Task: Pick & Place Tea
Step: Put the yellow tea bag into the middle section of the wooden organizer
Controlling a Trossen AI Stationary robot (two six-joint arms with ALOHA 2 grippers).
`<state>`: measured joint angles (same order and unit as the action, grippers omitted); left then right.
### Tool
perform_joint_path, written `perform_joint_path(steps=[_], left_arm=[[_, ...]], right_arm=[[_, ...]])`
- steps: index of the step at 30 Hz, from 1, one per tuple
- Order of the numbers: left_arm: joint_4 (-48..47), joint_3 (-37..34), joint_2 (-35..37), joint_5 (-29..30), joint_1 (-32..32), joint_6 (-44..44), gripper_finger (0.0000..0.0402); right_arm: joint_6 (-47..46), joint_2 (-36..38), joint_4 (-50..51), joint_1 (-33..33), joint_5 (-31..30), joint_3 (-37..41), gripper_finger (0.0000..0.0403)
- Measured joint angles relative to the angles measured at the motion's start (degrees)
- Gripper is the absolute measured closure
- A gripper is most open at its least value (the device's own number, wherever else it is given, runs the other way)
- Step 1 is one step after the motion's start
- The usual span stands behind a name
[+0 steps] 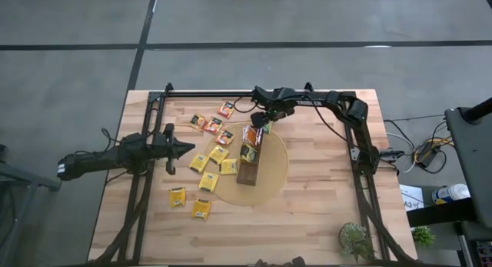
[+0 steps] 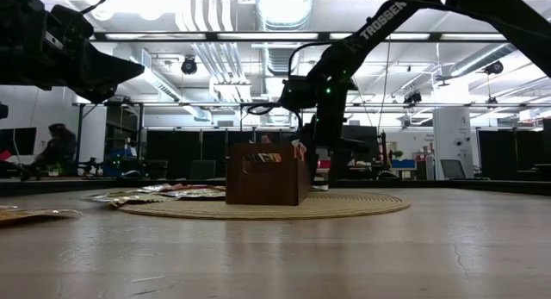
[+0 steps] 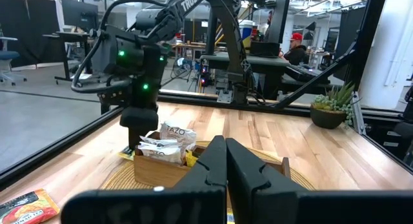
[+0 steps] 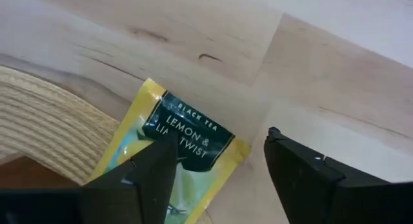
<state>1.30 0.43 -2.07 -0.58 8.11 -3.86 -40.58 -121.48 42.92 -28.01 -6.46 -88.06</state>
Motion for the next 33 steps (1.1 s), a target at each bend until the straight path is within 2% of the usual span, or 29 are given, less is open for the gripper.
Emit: perform_joint_path(steps=[7, 10, 12, 17, 18, 27, 33], left_arm=[[0.0, 0.0, 0.0, 0.0, 0.0, 0.0, 0.0402], [0.0, 0.0, 0.0, 0.0, 0.0, 0.0, 0.0402], [0.0, 0.0, 0.0, 0.0, 0.0, 0.0, 0.0402], [0.0, 0.0, 0.0, 0.0, 0.0, 0.0, 0.0402], [0.0, 0.0, 0.0, 0.0, 0.0, 0.0, 0.0402], [0.0, 0.0, 0.0, 0.0, 0.0, 0.0, 0.0402], [0.0, 0.0, 0.0, 0.0, 0.0, 0.0, 0.0402]], right_arm=[[-1.4, -2.0, -0.4, 0.0, 0.8, -0.1, 0.0175], [-1.5, -2.0, -0.7, 0.0, 0.9, 0.0, 0.0196], [-1.5, -2.0, -0.9, -0.1, 1.0, 0.0, 0.0229], [-1.5, -2.0, -1.5, -0.2, 1.5, 0.0, 0.0363], [-1.3, -2.1, -1.7, -0.1, 1.5, 0.0, 0.0377], [0.5, -0.6, -0.4, -0.1, 1.5, 0.3, 0.0395], [0.8, 2.5, 1.3, -0.1, -2.0, 0.3, 0.0395]])
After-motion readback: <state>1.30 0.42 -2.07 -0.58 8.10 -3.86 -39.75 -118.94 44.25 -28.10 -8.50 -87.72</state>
